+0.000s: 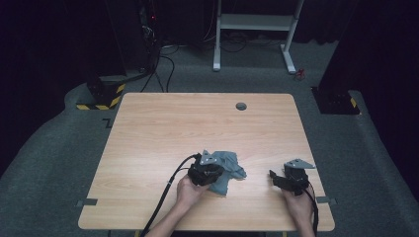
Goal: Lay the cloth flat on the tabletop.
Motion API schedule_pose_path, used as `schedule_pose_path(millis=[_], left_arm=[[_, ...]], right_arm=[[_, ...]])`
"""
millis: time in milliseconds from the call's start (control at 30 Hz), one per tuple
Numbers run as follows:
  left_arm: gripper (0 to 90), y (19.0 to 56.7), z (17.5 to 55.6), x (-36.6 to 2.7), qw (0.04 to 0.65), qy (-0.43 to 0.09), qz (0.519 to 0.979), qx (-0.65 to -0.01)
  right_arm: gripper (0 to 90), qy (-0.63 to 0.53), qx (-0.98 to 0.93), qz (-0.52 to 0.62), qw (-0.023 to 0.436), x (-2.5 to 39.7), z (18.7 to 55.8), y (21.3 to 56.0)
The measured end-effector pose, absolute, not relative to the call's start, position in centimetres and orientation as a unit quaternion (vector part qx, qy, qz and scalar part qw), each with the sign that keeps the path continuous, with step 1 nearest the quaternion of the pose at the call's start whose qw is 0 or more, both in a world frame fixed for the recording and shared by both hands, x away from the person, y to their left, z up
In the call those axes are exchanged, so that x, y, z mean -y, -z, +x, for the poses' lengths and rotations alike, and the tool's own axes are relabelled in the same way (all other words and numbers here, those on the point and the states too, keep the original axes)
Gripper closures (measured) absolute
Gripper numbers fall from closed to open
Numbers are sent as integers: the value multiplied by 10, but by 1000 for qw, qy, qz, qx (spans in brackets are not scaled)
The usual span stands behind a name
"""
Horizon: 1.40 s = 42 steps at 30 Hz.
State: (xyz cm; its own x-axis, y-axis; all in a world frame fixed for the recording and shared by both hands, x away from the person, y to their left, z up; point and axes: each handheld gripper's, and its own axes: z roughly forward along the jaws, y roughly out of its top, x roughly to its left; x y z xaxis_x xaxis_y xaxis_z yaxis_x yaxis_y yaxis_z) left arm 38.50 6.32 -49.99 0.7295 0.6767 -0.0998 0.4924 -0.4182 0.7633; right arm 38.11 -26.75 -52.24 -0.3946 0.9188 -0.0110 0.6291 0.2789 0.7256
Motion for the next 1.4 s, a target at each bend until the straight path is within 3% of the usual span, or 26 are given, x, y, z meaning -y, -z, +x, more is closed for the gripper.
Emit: schedule_pose_path(millis=[267,833,1400], left_arm=[[880,500,385,-59,409,-117,838,-341],[882,489,377,-84,439,-106,819,-353],[883,504,363,-118,423,-111,821,-368]], right_arm=[[337,-327,-768,504,222,268,381,522],[337,-327,-768,504,221,268,381,522],[341,-328,-769,503,221,267,381,522]])
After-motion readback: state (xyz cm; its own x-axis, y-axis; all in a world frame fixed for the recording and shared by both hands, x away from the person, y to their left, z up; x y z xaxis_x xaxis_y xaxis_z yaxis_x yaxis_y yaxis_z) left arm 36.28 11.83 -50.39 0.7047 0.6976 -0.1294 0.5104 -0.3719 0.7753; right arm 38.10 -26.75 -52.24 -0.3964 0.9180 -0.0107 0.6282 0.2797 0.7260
